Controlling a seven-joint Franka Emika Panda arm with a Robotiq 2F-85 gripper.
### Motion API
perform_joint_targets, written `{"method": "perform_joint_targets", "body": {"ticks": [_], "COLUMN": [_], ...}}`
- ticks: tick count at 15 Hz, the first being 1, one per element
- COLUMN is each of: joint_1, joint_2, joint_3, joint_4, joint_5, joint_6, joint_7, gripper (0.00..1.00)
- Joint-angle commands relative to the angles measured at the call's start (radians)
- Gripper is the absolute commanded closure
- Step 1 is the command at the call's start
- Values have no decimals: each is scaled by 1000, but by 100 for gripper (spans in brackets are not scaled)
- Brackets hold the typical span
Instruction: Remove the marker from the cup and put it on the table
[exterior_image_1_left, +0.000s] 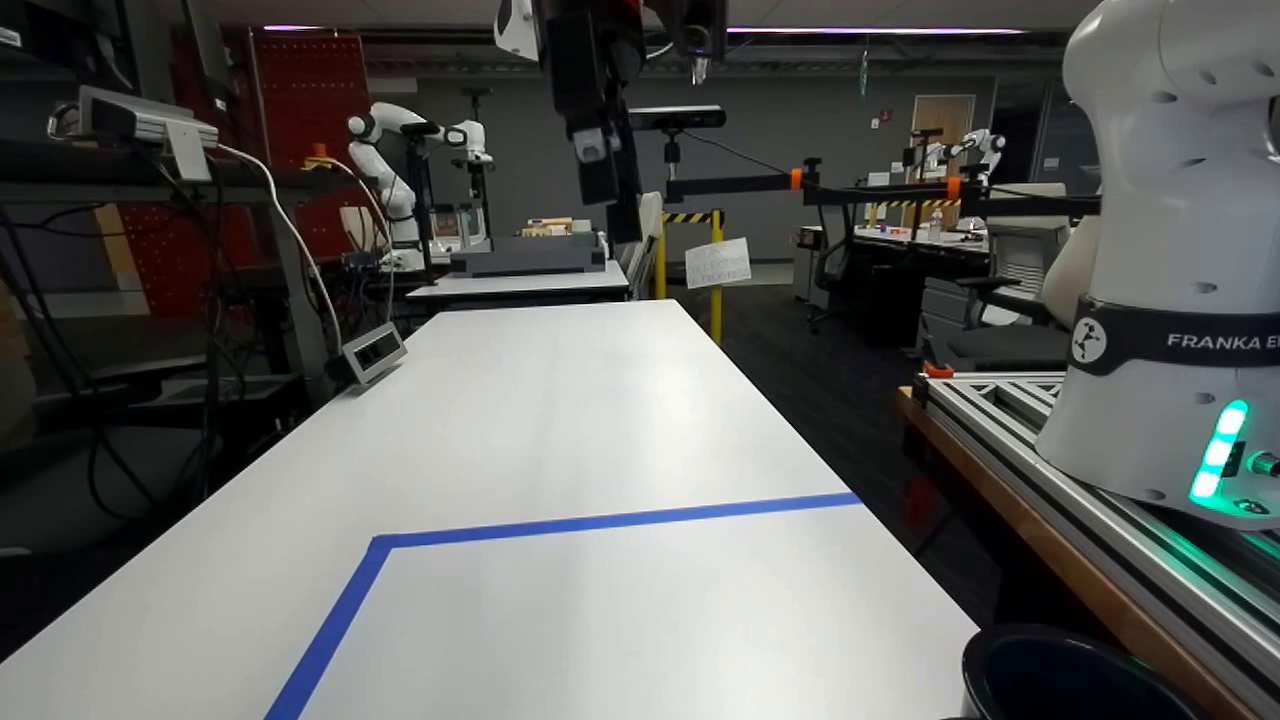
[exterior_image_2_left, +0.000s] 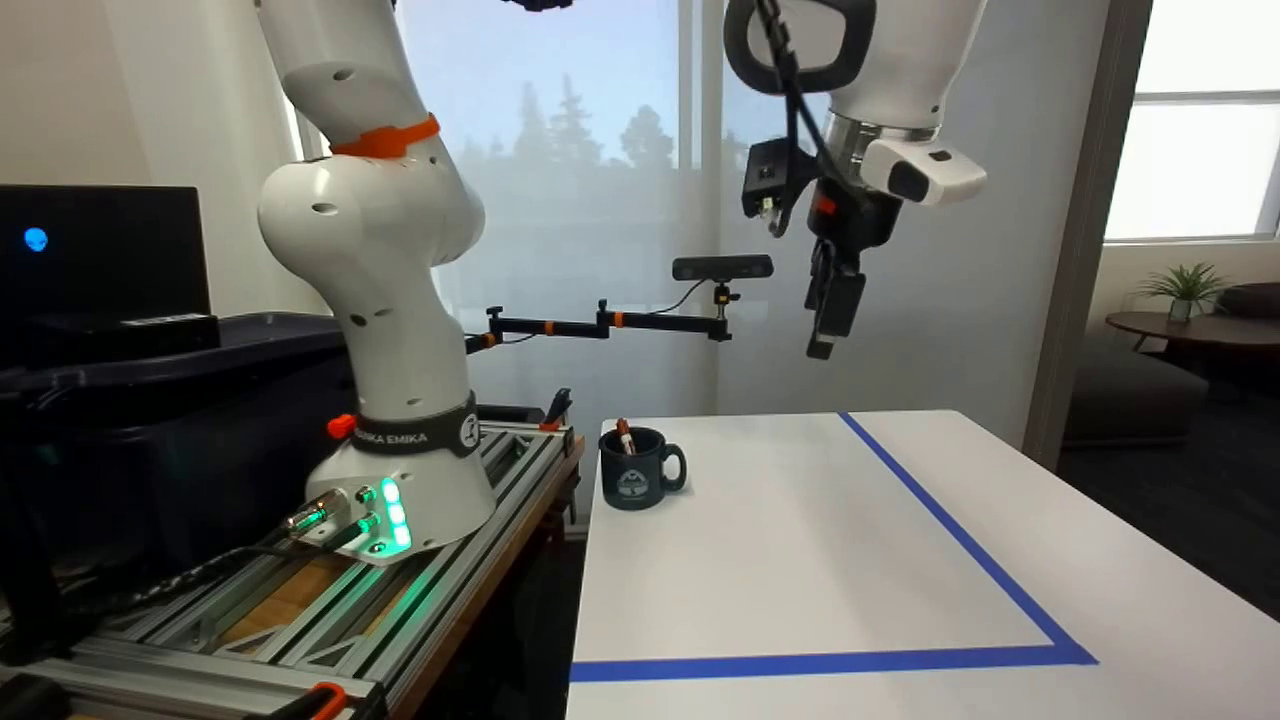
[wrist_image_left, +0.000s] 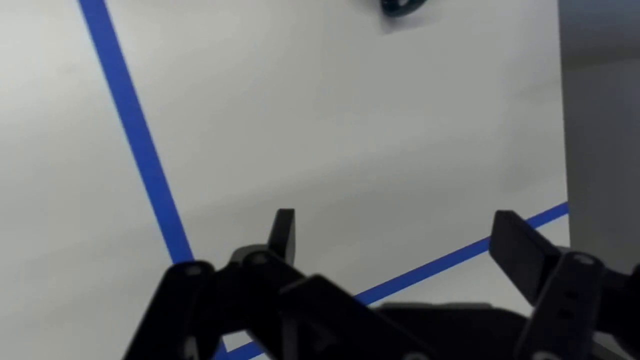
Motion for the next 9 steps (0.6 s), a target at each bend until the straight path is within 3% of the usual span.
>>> {"method": "perform_joint_targets", "body": {"ticks": [1, 4, 9], "joint_1": [35, 60, 79], "joint_2": [-18, -8, 13], "joint_3": [13, 34, 69], "joint_4": [-75, -111, -133], "joint_5": [163, 256, 306], "joint_6": [50, 48, 16], "joint_7": [16, 10, 21], "gripper": [0, 0, 0]}}
